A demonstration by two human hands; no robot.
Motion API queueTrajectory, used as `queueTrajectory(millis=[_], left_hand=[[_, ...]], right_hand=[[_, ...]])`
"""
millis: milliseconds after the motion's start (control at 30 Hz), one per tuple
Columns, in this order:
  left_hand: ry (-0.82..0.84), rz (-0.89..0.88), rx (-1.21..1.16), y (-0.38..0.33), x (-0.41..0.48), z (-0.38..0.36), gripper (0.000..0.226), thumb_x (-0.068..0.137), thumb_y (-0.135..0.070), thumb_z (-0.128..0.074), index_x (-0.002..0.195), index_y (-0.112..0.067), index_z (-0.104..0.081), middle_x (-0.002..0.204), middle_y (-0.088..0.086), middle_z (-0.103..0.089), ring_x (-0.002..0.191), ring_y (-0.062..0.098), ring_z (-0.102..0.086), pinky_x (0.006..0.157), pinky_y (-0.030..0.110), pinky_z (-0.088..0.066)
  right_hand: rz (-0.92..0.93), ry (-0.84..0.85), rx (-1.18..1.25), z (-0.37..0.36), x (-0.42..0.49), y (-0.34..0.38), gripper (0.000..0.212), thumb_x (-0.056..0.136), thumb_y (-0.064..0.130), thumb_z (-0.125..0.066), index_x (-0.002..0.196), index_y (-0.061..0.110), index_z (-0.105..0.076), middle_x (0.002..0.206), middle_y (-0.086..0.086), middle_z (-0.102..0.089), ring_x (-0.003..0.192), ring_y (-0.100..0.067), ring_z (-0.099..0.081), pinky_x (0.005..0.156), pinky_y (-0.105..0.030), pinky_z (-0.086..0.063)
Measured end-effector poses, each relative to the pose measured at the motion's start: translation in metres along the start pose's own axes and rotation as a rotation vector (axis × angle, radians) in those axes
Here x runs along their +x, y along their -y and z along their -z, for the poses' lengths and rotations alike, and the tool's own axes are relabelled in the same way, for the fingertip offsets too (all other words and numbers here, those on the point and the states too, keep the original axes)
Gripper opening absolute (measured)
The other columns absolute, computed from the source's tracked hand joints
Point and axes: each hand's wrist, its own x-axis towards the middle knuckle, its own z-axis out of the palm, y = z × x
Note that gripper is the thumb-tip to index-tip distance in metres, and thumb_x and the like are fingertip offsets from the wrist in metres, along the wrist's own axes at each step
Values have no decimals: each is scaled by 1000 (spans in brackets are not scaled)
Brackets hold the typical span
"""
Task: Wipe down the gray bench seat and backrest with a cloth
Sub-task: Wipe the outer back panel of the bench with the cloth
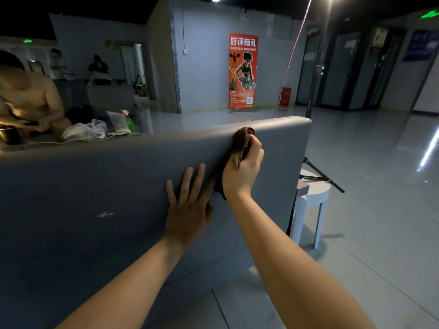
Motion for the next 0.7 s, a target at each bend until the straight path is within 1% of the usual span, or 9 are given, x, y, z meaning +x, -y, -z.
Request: queueTrajectory(millis=[67,100,167,233,333,467,567,633,700], left_hand=[[18,-7,-21,0,-11,-5,92,80,-27,-72,161,-23,-27,171,7,-1,157,30,-2,122,58,5],[30,-5,-38,1,-17,-7,94,81,-27,-72,161,-20,-25,171,7,-3,157,28,-4,123,55,4],[68,-9,-72,7,-33,-8,96,84,-29,-74,162,-14,-20,170,8,-6,157,26,-4,125,51,1],[106,-24,-78,16,-51,-12,97,84,-31,-75,161,-10,-19,170,8,-6,157,27,-6,126,49,-2],[157,-29,-25,22,-78,-19,94,87,-27,-74,161,-10,-19,170,7,-7,157,28,-8,126,48,-1],[220,-12,5,15,-102,-23,88,89,-21,-69,161,-11,-20,170,7,-7,157,29,-6,126,49,2],[268,29,-13,11,-117,-23,89,88,-13,-71,161,-11,-20,171,7,-6,157,30,-3,126,49,2],[282,52,-38,11,-127,-21,86,89,-8,-67,162,-12,-19,171,7,-4,157,30,-1,127,49,1],[290,53,-58,14,-135,-19,85,90,-8,-65,162,-12,-19,171,7,-3,157,30,0,127,50,-3]], right_hand=[[-15,25,-13,0,-7,-15,50,90,-4,-40,135,17,-47,122,-6,-48,89,-12,-48,79,-28,-37],[-49,40,-34,-2,-14,-26,52,89,-6,-42,136,15,-45,127,-6,-48,97,-14,-49,83,-27,-37],[-152,108,-102,-5,-37,-56,54,86,-9,-47,136,12,-46,132,-7,-51,116,-21,-51,97,-25,-38],[-229,194,-155,-9,-67,-89,53,84,-12,-48,131,11,-49,128,-8,-55,120,-23,-54,108,-33,-42],[-230,186,-111,-15,-94,-121,51,78,-15,-47,122,9,-52,120,-10,-58,111,-24,-56,105,-44,-46],[-299,196,-124,-16,-102,-131,44,82,-12,-46,119,13,-51,120,-9,-59,112,-25,-58,102,-37,-47],[-441,262,-213,-2,-119,-140,37,89,-7,-46,117,17,-49,122,-10,-62,113,-30,-60,91,-30,-44],[-531,318,-268,10,-128,-146,38,93,-3,-46,126,14,-49,123,-12,-64,114,-32,-61,91,-32,-46],[-534,290,-237,19,-126,-139,37,92,-1,-45,126,14,-50,116,-13,-65,109,-33,-62,94,-40,-50]])
